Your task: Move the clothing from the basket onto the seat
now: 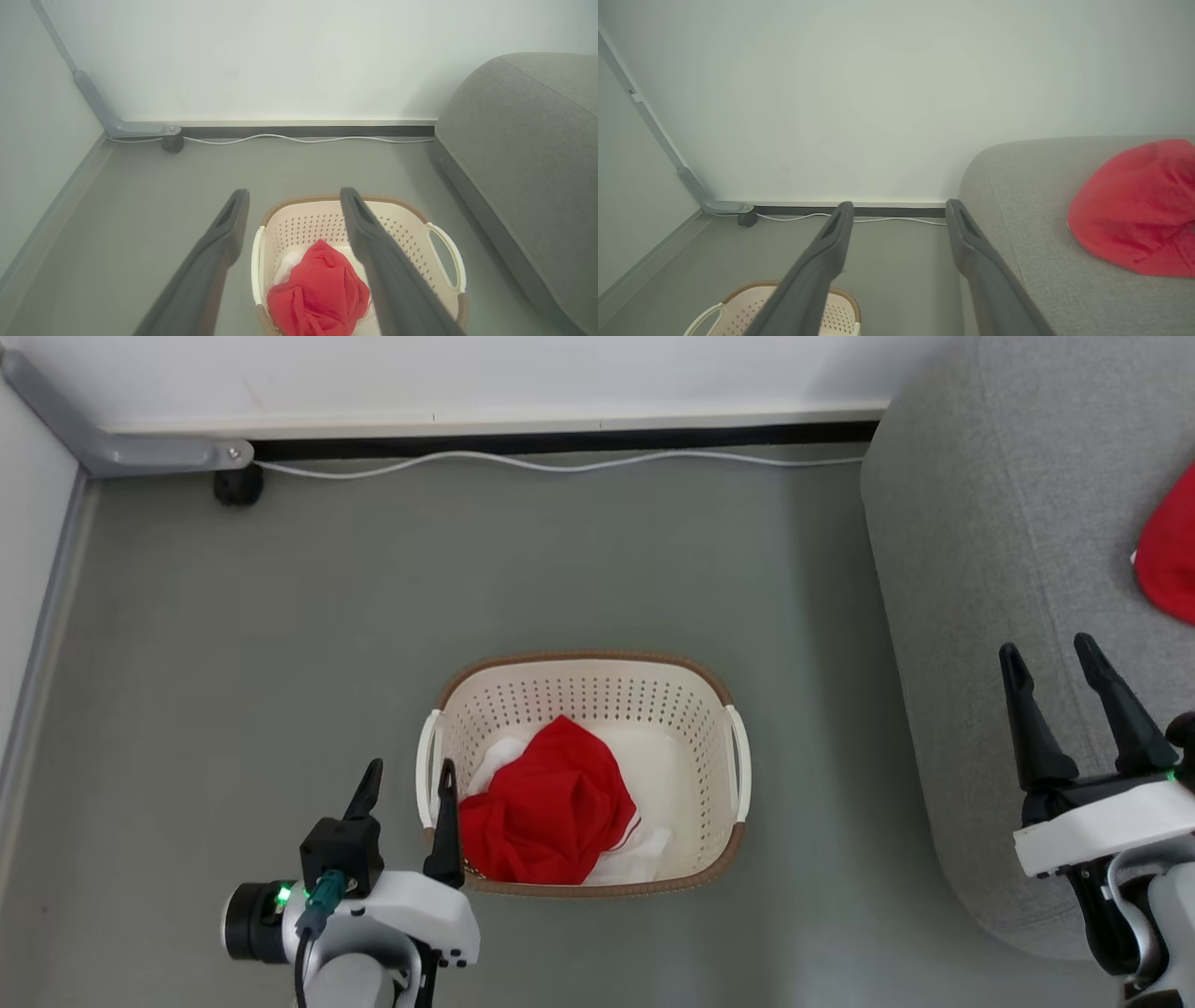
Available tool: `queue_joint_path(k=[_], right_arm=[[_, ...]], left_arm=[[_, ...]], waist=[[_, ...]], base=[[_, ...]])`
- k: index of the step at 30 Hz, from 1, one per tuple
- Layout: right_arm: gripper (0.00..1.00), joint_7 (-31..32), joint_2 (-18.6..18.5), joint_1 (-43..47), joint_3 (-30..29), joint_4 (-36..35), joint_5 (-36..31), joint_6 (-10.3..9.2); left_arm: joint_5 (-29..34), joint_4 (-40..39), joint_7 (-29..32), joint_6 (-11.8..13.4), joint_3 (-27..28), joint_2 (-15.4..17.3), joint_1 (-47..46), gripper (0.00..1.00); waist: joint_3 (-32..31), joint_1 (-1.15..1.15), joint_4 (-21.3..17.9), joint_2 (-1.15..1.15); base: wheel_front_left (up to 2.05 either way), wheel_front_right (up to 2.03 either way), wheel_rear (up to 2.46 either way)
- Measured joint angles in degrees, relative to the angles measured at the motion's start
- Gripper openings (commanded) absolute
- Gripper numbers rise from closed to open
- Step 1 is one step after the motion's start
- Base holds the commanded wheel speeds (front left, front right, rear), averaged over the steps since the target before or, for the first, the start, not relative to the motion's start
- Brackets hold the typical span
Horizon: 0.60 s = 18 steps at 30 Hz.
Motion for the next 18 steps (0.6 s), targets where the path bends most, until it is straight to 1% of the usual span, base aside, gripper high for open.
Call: queue_joint_path(k=[10, 18], right_arm=[[1.0, 0.0, -2.82, -6.62, 2.07, -3.66, 2.43, 0.0], [1.0, 0.0, -3.26, -10.82, 2.53, -5.89, 3.19, 0.0]], left_arm=[[-5.43, 6.26, 0.0, 3.52, -6.91, -0.13, -12.06, 1.0], [-10.09, 14.26, 0.0, 4.07, -13.02, -0.2, -20.4, 1.0]], waist=[[11.13, 0.0, -1.31, 0.0], [18.89, 0.0, -2.99, 0.0]], base=[[0.0, 0.0, 0.0], [0.0, 0.0, 0.0]])
